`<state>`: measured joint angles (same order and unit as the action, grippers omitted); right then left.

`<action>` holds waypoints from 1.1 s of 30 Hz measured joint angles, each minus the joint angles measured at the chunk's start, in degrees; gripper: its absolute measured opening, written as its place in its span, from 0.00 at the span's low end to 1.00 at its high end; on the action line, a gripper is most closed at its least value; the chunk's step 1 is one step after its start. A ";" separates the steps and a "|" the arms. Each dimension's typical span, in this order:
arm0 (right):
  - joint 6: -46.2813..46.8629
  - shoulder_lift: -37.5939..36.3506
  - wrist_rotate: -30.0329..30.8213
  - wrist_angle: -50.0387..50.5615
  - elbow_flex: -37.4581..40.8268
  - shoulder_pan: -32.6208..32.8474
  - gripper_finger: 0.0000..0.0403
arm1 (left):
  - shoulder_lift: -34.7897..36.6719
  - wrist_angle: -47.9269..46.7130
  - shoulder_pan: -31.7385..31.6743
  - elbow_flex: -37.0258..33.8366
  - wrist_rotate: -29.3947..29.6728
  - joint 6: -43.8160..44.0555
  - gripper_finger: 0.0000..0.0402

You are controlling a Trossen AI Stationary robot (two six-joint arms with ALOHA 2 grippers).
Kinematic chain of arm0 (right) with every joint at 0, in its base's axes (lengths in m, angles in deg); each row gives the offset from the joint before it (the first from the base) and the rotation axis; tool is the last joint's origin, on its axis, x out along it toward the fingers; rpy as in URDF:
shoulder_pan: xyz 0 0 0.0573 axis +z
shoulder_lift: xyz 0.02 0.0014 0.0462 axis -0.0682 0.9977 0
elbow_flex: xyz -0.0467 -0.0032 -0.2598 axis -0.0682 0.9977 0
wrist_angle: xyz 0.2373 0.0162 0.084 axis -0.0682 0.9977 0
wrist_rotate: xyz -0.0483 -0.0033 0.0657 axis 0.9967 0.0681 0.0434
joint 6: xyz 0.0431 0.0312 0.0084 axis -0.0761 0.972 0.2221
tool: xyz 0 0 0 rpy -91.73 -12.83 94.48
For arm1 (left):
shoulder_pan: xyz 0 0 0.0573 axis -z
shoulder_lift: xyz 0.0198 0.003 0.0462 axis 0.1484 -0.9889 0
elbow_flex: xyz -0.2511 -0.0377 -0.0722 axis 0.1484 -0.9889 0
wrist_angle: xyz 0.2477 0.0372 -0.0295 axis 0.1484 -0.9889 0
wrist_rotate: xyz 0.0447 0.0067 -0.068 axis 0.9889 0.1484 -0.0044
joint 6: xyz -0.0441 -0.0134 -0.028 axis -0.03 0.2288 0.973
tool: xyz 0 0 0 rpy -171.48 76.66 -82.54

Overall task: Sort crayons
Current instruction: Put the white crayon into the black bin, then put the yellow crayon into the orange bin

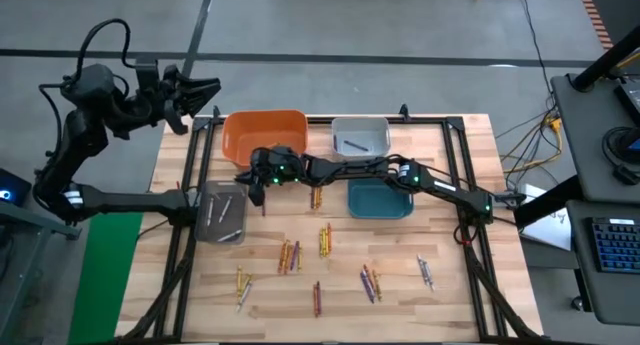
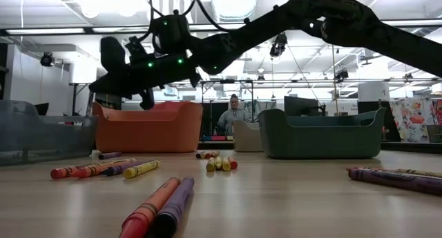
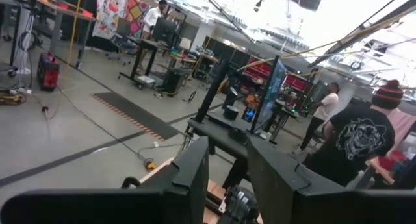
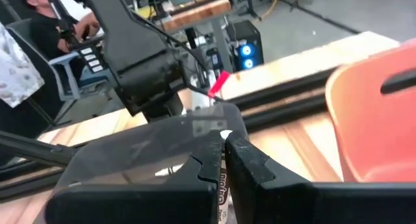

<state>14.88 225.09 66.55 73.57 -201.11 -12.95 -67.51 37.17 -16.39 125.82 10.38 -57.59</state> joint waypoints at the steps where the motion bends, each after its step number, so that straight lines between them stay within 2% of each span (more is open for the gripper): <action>1: 0.29 0.00 -0.16 0.64 0.00 0.00 0.03 | 0.01 0.06 0.00 0.00 0.00 -0.37 0.22; 10: -3.52 -0.01 0.49 2.27 0.00 1.62 0.11 | 0.05 -0.04 0.00 0.00 -0.04 -2.82 0.22; 16: 1.35 -0.07 1.66 3.05 0.00 1.42 0.15 | 0.05 -2.04 0.00 0.00 -0.05 -3.65 0.22; 22: 1.20 -4.37 -4.24 6.63 0.02 0.74 0.16 | 0.03 -8.83 0.00 0.00 -0.15 1.00 0.22; 26: -0.67 -10.67 -4.66 18.62 -0.02 -0.27 0.16 | -0.27 -15.40 0.70 0.00 -1.08 6.79 0.22; 33: -11.97 -23.56 -3.93 51.47 0.00 -0.55 0.16 | -2.12 -19.54 7.01 -0.54 -0.95 15.80 0.22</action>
<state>2.91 201.54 62.62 125.04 -201.11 -13.50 -69.63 17.63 -9.38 125.28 9.43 -41.78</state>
